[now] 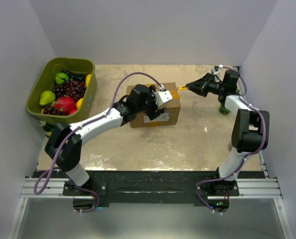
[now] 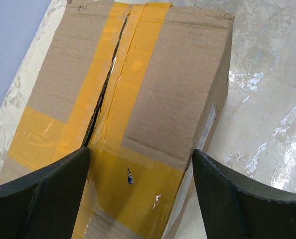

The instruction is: Unpack the express box

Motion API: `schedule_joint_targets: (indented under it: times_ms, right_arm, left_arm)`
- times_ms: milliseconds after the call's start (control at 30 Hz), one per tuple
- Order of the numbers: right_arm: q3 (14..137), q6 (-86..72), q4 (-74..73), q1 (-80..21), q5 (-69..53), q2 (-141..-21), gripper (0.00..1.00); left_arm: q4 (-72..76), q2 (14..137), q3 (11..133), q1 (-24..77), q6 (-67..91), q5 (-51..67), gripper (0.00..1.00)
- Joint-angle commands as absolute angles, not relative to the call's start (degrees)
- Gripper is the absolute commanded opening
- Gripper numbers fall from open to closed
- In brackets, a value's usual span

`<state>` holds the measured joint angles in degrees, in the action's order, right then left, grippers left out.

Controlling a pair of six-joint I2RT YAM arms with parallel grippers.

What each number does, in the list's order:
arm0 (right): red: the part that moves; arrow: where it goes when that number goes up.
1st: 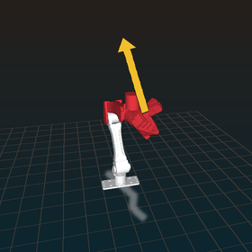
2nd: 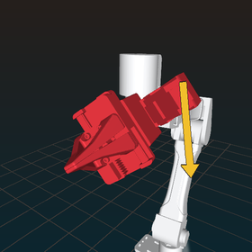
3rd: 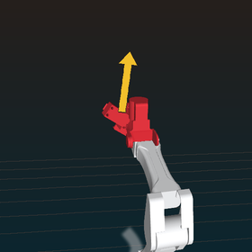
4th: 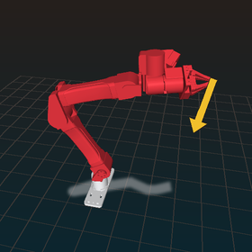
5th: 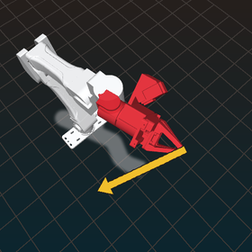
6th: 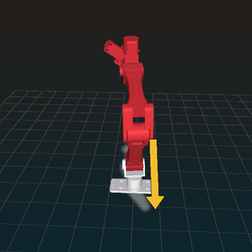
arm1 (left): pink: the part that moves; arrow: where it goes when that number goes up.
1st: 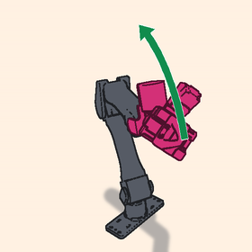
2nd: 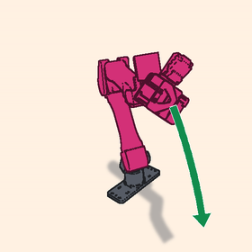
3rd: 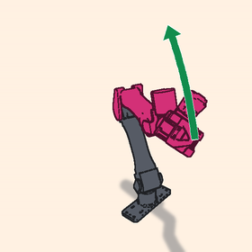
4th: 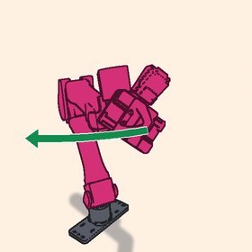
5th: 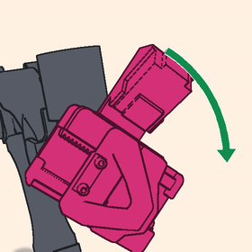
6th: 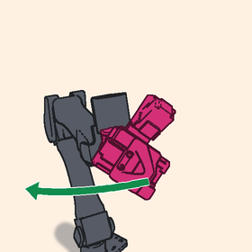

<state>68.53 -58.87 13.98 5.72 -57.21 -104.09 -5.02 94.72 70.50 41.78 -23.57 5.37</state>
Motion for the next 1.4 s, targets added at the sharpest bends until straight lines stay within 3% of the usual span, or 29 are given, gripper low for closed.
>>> schedule_joint_targets:
  times_ms: [0, 433, 700, 1367]
  right_arm:
    - [67.76, -57.39, 10.73, 5.98, -62.23, -102.39, 0.00]
    - [67.85, -54.15, 5.19, 7.12, -64.86, -101.78, 0.00]
    - [65.48, -52.03, 0.18, 8.70, -64.86, -99.06, 0.00]
    - [62.76, -40.78, -15.64, 9.58, -66.53, -93.52, 0.00]
  left_arm:
    - [-8.00, 98.88, 69.96, 40.87, -22.41, -1.67, 0.85]
    - [-8.00, 101.25, 72.60, 39.38, -19.52, -3.08, 0.83]
    - [-8.44, 102.30, 74.09, 36.83, -17.93, -2.29, 0.70]
    - [-7.91, 103.62, 74.71, 34.72, -12.22, -3.08, 0.63]
